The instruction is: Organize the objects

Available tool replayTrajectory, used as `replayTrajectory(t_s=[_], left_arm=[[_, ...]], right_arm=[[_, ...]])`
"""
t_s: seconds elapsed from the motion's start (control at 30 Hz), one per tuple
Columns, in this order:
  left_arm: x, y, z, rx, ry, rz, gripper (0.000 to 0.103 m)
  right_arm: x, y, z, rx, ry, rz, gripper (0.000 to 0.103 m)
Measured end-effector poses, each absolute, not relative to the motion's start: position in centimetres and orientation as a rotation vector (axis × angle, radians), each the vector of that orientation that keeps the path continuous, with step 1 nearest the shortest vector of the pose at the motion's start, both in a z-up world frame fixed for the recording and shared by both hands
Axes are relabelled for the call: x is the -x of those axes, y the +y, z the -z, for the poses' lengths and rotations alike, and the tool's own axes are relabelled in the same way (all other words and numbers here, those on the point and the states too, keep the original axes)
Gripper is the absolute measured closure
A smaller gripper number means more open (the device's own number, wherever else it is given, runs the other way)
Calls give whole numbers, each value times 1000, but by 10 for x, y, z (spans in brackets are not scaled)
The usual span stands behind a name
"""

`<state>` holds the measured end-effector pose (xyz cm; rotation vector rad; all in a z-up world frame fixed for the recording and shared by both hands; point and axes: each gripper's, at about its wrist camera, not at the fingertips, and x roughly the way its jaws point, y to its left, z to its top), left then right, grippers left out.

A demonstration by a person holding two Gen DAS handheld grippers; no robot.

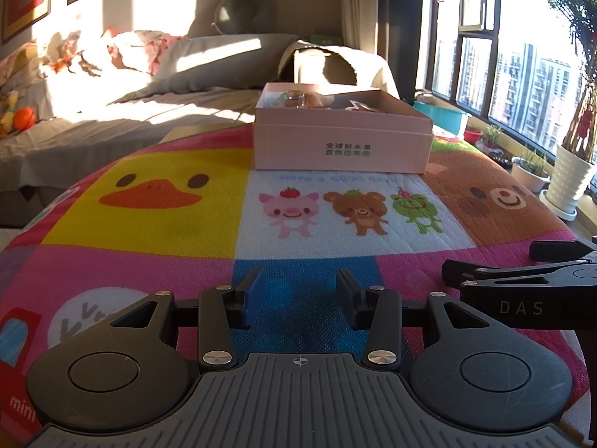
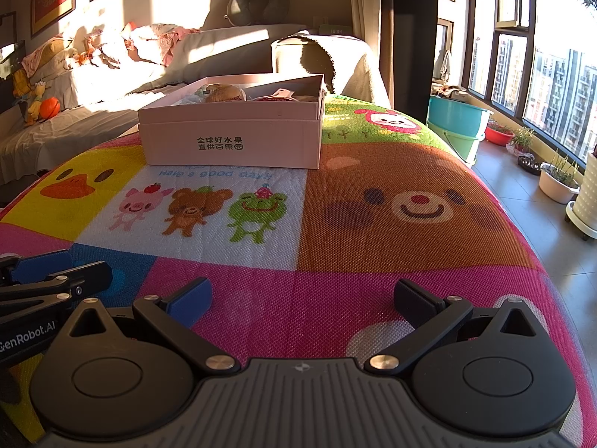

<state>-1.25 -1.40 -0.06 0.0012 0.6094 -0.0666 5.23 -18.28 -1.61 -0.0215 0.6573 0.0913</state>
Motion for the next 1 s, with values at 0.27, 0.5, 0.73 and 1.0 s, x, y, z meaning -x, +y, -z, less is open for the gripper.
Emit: replayTrajectory(t_s=[0.27,0.5,0.73,1.0], left_arm=[[13,-14,0,0,609,64,56],[12,-12,1,28,609,70,56],[13,-14,0,17,609,66,56],[12,-11,1,33,608,72,57]], right_arm=[[-52,-183,16,21,657,-91,0],[-52,-183,16,22,657,-91,0],[-52,-183,16,21,658,-91,0],[-51,-183,16,22,658,-91,0]])
